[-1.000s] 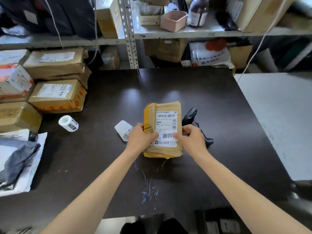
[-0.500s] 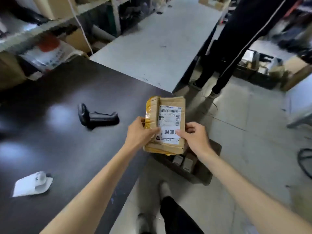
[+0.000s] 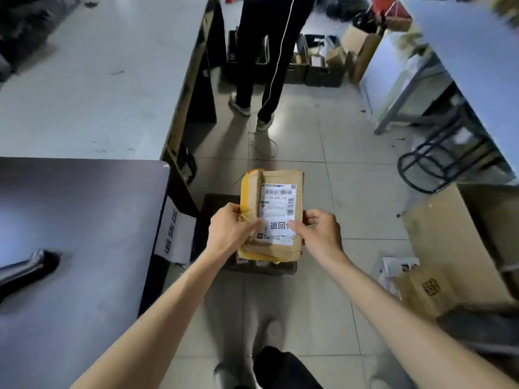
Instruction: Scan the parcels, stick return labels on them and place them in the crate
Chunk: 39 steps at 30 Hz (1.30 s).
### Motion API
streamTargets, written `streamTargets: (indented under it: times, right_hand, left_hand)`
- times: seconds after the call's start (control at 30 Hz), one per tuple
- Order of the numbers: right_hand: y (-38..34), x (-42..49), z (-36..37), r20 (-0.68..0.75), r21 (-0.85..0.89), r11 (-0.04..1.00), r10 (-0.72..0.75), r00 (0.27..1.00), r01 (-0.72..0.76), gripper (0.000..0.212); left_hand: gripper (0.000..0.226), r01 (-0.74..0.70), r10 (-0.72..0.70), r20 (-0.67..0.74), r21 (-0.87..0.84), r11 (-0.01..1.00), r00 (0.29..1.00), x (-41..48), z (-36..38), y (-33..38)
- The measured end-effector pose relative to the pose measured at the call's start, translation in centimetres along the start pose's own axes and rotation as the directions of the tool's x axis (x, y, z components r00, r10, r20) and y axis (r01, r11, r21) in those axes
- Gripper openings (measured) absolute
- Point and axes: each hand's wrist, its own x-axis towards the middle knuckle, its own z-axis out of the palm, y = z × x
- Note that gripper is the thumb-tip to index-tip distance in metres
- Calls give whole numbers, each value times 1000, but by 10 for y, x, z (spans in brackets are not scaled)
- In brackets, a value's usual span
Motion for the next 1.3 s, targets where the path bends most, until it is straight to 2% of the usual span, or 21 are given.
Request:
streamTargets:
  times: [0.3,0.43,0.57,0.7,0.87,1.07,1.3]
  right_hand:
    - [14,96,26,89,-85,993,91,992,-83,17]
    - [31,149,53,81,-142,980,150,985,-138,17]
    - [67,206,88,59,-198,947,270,961,-254,16]
    - [131,254,131,53,-250,911,351,935,-327,12]
    - [231,312,185,57,-311,863,435,899,-398,13]
    - [350,382,247,61,-395,804,507,860,-446,13]
    - [465,425,296,-22,-532,671,598,801,-516,24]
  left_hand:
    - [58,121,-121,-6,54,991,993,85,33,-9]
    - [68,186,-191,59,72,980,980,145,54,-24]
    - [68,235,-253,133,134,963,958,214,86,-57]
    - [65,247,-316,207,298,922,926,279,135,-104]
    - [61,220,-347,247,425,878,905,349,212,-182]
    - [58,255,-373,254,397,882,893,411,314,-290]
    - [51,258,-392,320,390,884,862,458,418,-377]
